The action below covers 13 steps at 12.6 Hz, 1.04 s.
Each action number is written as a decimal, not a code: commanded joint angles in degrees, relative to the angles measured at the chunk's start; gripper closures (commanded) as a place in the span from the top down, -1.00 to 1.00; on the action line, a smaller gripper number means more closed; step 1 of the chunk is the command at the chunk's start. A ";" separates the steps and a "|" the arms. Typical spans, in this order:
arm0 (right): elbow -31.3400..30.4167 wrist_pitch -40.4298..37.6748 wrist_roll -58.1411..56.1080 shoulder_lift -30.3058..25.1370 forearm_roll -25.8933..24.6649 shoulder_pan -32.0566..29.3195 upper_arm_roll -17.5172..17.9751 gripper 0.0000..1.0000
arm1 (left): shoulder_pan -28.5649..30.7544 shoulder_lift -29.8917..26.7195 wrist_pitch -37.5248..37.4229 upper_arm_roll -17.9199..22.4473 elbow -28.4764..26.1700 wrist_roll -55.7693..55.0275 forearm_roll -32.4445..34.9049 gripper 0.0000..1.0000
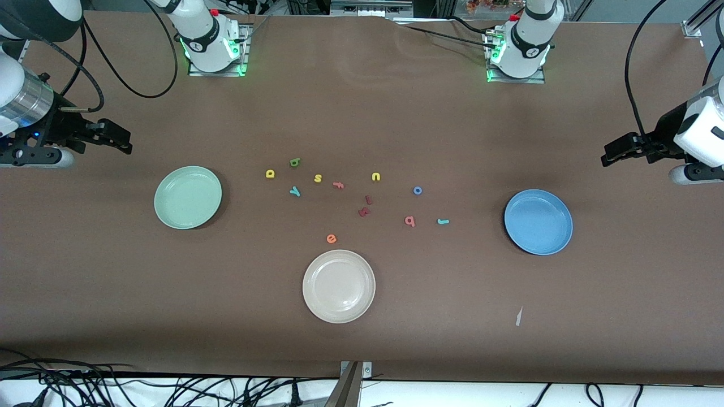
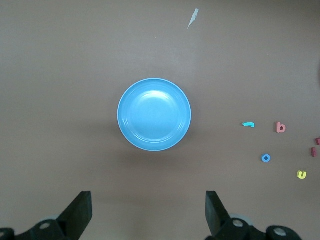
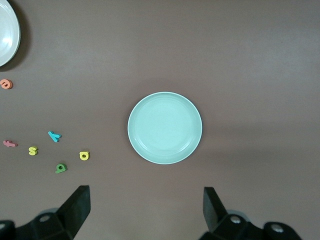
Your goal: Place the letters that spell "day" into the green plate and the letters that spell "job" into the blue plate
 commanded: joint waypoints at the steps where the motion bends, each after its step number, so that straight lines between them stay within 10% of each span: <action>1: 0.86 -0.02 -0.13 0.27 -0.20 -0.15 0.16 1.00 | -0.23 -0.30 0.65 0.04 -0.23 1.08 1.02 1.00; 13: 0.86 -0.63 -0.21 0.27 -0.29 -0.24 0.08 1.00 | -0.23 -0.22 0.56 -0.05 -0.23 1.08 1.02 1.00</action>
